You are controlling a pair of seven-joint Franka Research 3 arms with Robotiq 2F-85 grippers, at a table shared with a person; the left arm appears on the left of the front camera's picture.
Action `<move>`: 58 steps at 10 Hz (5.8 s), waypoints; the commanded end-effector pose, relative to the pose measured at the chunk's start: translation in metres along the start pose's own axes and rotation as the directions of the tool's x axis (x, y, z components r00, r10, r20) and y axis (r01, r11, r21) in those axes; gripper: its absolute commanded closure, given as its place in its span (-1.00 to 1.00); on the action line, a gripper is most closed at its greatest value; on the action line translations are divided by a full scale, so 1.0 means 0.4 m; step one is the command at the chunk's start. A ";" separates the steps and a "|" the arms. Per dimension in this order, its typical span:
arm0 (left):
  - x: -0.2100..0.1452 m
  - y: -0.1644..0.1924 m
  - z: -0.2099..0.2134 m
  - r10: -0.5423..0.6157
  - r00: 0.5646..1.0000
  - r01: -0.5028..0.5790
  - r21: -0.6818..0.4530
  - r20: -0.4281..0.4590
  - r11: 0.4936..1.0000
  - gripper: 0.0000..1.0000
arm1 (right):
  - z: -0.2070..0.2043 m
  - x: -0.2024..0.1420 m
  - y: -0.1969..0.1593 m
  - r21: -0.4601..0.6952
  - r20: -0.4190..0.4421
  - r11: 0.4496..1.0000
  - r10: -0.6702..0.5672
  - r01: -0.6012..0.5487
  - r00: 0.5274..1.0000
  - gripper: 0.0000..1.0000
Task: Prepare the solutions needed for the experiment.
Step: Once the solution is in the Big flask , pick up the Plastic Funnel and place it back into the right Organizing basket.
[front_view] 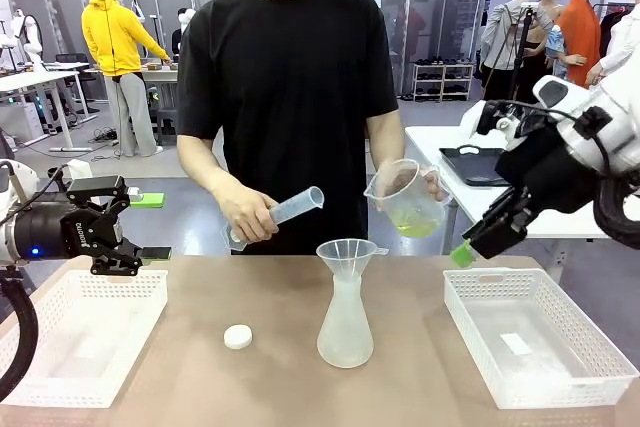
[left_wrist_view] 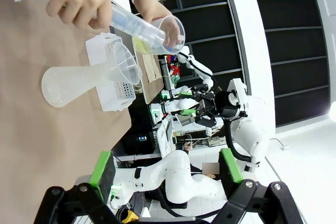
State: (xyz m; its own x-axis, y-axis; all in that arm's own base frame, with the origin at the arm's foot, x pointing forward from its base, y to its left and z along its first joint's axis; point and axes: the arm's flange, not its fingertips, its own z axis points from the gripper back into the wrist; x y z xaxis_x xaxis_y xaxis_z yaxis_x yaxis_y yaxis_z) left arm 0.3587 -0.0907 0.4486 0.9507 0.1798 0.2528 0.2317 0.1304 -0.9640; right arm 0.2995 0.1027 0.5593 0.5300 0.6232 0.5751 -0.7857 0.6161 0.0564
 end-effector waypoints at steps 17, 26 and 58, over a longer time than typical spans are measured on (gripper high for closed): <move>0.000 -0.005 -0.003 0.014 1.000 -0.014 -0.018 0.002 1.000 -1.00 | -0.136 -0.151 -0.222 0.593 -0.024 0.445 -0.824 0.672 0.566 -0.07; 0.000 -0.005 -0.003 0.014 1.000 -0.014 -0.018 0.002 1.000 -1.00 | -0.127 -0.149 -0.256 0.601 -0.042 0.404 -0.846 0.689 0.532 -0.07; 0.000 -0.005 -0.003 0.014 1.000 -0.014 -0.018 0.002 1.000 -1.00 | -0.072 -0.049 -0.310 0.434 0.028 0.630 -0.724 0.644 0.689 -0.07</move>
State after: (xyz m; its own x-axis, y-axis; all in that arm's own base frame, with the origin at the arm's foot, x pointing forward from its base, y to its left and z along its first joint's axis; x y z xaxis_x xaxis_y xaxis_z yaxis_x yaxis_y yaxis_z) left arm 0.3588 -0.0905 0.4487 0.9505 0.1803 0.2529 0.2317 0.1307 -0.9640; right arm 0.3800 0.0312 0.5110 0.9402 -0.0586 0.3356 -0.2576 0.5224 0.8129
